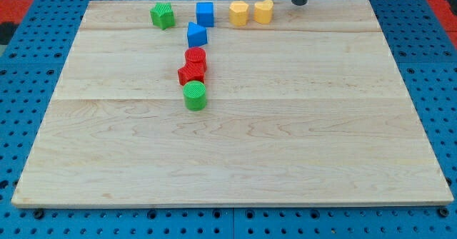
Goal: Move the yellow heart towards the bottom right of the board
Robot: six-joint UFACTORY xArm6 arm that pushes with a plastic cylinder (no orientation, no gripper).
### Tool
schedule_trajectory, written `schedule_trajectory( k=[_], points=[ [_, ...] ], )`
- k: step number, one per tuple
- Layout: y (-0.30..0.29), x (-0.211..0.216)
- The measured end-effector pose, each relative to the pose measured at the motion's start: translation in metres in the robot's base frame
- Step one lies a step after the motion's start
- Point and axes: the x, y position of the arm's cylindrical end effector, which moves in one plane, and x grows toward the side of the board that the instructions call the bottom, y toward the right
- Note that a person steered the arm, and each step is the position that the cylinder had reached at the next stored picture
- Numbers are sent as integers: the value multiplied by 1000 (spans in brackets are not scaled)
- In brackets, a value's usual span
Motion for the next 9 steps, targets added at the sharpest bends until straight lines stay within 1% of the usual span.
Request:
schedule_trajectory(
  k=[1, 2, 4, 5, 6, 7, 8, 9],
  points=[
    [-66, 1],
    [-90, 8],
    [-81, 53],
    [-98, 84],
    [-73, 115],
    [-35, 117],
    [1, 163],
    [-2, 211]
  ],
)
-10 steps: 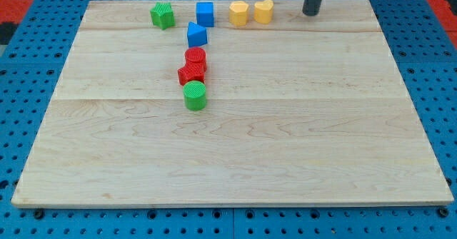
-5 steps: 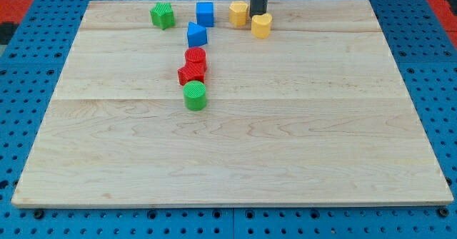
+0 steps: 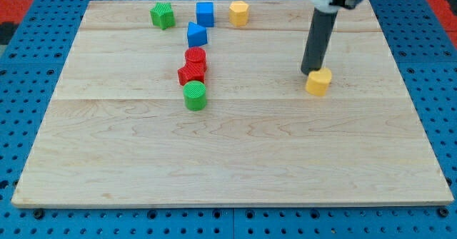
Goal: Move the yellow heart towards the bottom right of the board
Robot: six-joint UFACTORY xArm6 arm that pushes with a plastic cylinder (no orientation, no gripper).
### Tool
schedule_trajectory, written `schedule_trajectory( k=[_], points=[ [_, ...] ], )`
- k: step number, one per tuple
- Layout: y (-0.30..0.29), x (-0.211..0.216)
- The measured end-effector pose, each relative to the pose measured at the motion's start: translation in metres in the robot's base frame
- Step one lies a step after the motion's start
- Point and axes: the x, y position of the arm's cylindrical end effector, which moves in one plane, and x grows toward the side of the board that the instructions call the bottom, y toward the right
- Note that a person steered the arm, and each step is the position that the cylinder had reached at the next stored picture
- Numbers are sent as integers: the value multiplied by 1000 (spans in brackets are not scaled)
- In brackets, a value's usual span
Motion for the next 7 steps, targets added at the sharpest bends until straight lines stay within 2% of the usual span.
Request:
schedule_trajectory(
  k=[1, 2, 3, 4, 6, 7],
  points=[
    [-3, 27],
    [2, 14],
    [42, 39],
    [42, 68],
    [30, 89],
    [31, 63]
  ],
)
